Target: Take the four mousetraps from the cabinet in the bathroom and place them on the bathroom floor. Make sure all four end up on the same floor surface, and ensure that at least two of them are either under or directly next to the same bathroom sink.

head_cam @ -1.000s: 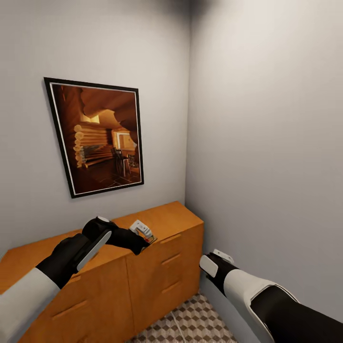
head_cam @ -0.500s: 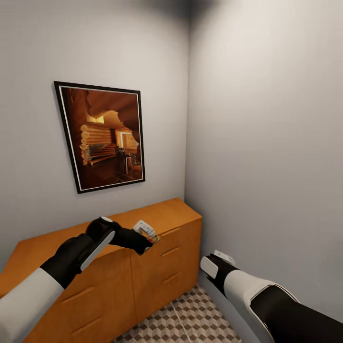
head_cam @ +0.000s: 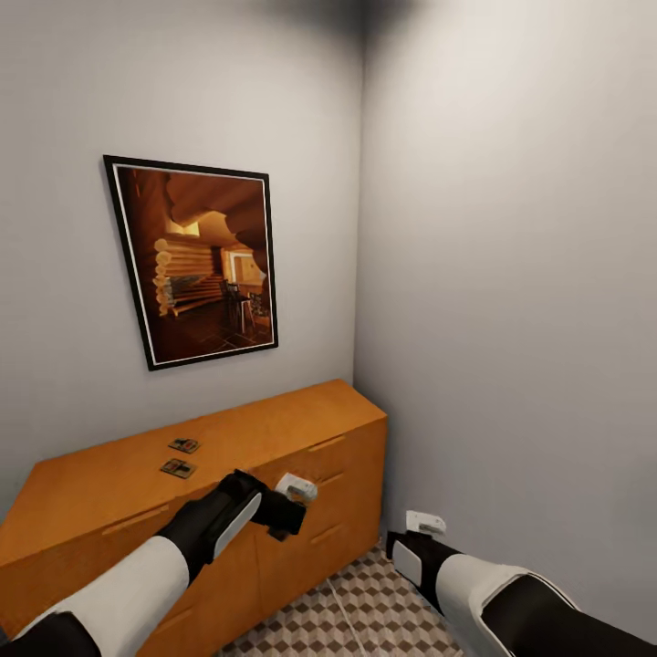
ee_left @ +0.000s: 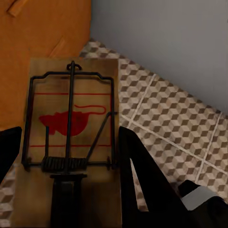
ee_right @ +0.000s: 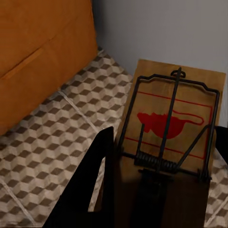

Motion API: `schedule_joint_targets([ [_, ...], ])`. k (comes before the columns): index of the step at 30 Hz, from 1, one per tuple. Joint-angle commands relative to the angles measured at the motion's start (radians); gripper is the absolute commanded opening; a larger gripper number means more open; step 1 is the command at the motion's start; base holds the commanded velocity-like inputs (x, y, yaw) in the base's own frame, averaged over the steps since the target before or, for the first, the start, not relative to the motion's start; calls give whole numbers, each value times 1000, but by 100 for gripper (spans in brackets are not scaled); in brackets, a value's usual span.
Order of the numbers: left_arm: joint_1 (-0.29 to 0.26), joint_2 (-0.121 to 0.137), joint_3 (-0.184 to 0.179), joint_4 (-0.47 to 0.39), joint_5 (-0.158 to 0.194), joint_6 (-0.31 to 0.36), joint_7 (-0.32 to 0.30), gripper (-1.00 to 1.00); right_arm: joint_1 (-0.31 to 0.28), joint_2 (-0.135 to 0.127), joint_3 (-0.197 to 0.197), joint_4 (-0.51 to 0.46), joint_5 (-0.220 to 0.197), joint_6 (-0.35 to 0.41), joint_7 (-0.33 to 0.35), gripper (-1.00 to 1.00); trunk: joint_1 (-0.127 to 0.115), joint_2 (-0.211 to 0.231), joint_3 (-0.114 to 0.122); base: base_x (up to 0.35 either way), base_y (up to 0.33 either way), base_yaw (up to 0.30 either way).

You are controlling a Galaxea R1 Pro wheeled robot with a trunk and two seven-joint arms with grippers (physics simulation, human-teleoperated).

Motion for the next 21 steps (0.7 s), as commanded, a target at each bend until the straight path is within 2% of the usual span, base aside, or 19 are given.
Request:
schedule_joint_targets([
  [1,4,-3,-4,38,4,-28,2,-100,10,1,11,1,1,0,12,-100,0,-1,0,0,0,0],
  [2,12,-8,-3,111,18,-82,6,-100,31,1,11,2,7,-10,31,-100,0,-1,0,0,0,0],
  [3,20,-11,-3,187,43,-136,9,-100,54,-15,11,2,15,-22,51,-100,0,-1,0,0,0,0],
  [4,23,-12,-3,227,58,-163,10,-100,66,-23,11,2,20,-29,61,-100,0,-1,0,0,0,0],
  [5,28,-14,-3,308,95,-218,13,-100,89,-37,11,2,35,-47,86,-100,0,-1,0,0,0,0],
  [7,34,-14,-3,474,174,-346,16,-100,136,-64,11,2,89,-97,151,-100,0,-1,0,0,0,0],
  [8,35,-13,-3,515,191,-382,16,-100,148,-73,11,2,108,-111,169,-100,0,-1,0,0,0,0],
  [10,39,-9,-2,642,246,-525,17,-100,184,-114,11,2,199,-155,249,-100,0,-1,0,0,0,0],
  [11,44,-7,-2,660,254,-554,17,-100,191,-123,11,2,223,-162,270,-100,0,-1,0,0,0,0],
  [12,59,-3,-1,684,267,-600,19,-100,202,-138,11,2,266,-172,314,-100,0,-1,0,0,0,0],
  [13,68,0,-1,693,271,-617,19,-100,207,-145,11,3,286,-175,337,-100,0,-1,0,0,0,0],
  [15,102,10,0,713,282,-661,22,-100,228,-175,11,3,352,-185,422,-100,0,-1,0,0,0,0],
  [16,109,12,0,716,284,-668,23,-100,234,-183,11,3,365,-186,441,-100,0,-1,0,0,0,0],
  [18,133,24,3,722,290,-699,40,-100,251,-222,11,3,402,-190,500,-100,0,-1,0,0,0,0],
  [19,138,28,5,723,293,-707,49,-100,254,-231,11,3,408,-191,512,-100,0,-1,0,0,0,0],
  [21,152,40,30,725,330,-739,113,-100,261,-258,11,3,421,-199,544,-100,0,-1,0,0,0,0],
])
